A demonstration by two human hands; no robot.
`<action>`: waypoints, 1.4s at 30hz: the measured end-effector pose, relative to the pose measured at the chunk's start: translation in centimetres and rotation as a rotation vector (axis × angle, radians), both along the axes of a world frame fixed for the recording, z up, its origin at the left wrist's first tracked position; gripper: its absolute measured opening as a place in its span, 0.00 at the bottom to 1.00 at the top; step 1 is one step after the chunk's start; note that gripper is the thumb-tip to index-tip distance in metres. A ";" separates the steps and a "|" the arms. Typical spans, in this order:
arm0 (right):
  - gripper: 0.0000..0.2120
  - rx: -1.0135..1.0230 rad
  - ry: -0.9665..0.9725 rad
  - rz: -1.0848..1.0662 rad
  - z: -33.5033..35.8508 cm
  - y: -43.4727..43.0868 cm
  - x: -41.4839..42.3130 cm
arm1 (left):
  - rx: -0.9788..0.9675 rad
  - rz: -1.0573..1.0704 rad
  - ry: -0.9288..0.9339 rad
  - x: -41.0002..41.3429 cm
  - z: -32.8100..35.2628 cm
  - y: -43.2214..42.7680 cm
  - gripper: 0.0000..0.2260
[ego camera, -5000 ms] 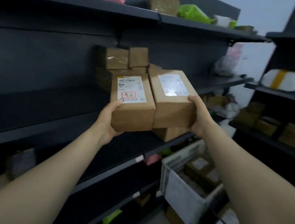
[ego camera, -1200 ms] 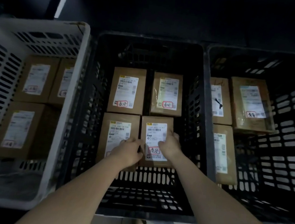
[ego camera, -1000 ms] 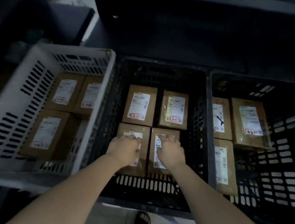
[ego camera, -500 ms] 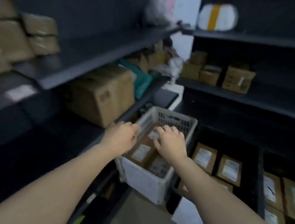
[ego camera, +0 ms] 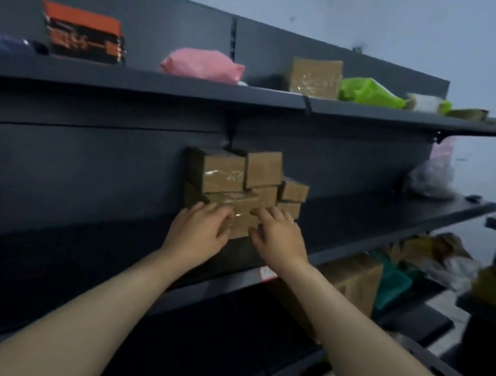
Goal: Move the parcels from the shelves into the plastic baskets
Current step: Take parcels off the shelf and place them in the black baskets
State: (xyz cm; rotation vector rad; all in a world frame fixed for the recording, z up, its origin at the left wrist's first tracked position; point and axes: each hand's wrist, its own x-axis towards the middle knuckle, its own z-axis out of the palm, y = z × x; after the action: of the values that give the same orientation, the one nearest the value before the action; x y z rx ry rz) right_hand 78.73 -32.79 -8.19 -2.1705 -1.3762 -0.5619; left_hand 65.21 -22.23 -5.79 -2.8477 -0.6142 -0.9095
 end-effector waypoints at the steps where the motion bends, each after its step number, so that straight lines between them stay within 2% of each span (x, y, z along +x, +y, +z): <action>1: 0.20 -0.012 0.013 0.021 0.5 1.4 0.6 | -0.051 0.044 0.006 0.2 0.4 1.2 0.13; 9: 0.24 0.052 -0.078 0.116 4.8 9.1 5.6 | -0.410 0.207 -0.165 3.2 3.2 8.3 0.26; 12: 0.23 0.099 -0.217 0.088 6.3 11.3 6.7 | -0.398 0.250 -0.154 4.6 4.1 9.9 0.32; 15: 0.27 0.092 -0.330 0.090 7.5 12.8 7.9 | -0.361 0.242 -0.130 6.9 4.7 11.0 0.36; 17: 0.30 0.010 -0.375 0.085 8.1 13.7 8.5 | -0.547 0.197 -0.251 8.7 4.9 12.1 0.36; 20: 0.29 -0.141 -0.413 0.071 8.4 14.6 8.7 | -1.078 0.115 -0.537 10.4 5.1 13.2 0.31; 21: 0.28 -0.154 -0.411 0.081 8.3 14.8 8.6 | -1.233 0.094 -0.571 10.6 5.0 13.2 0.27; 23: 0.25 -0.124 -0.392 0.120 7.9 14.9 8.5 | -1.383 0.055 -0.585 11.0 4.8 13.3 0.24; 28: 0.24 -0.059 -0.300 0.249 7.2 14.6 8.0 | -1.482 -0.010 -0.790 11.8 4.3 13.6 0.27; 37: 0.25 0.066 -0.142 0.509 6.5 14.2 5.6 | -1.316 0.015 -1.138 8.6 4.3 13.7 0.11; 40: 0.28 0.022 -0.074 0.431 6.0 14.1 5.4 | -1.285 0.095 -1.274 5.0 3.9 14.4 0.06; 42: 0.25 -0.119 -0.074 0.322 5.1 14.2 5.7 | -1.232 0.154 -1.311 2.6 3.1 14.7 0.06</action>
State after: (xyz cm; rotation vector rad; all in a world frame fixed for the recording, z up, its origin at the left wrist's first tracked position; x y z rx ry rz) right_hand 84.44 -18.57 -3.12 -1.9737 -1.7952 -0.4504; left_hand 67.83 -7.51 -2.68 -2.2059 -1.9604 -3.1890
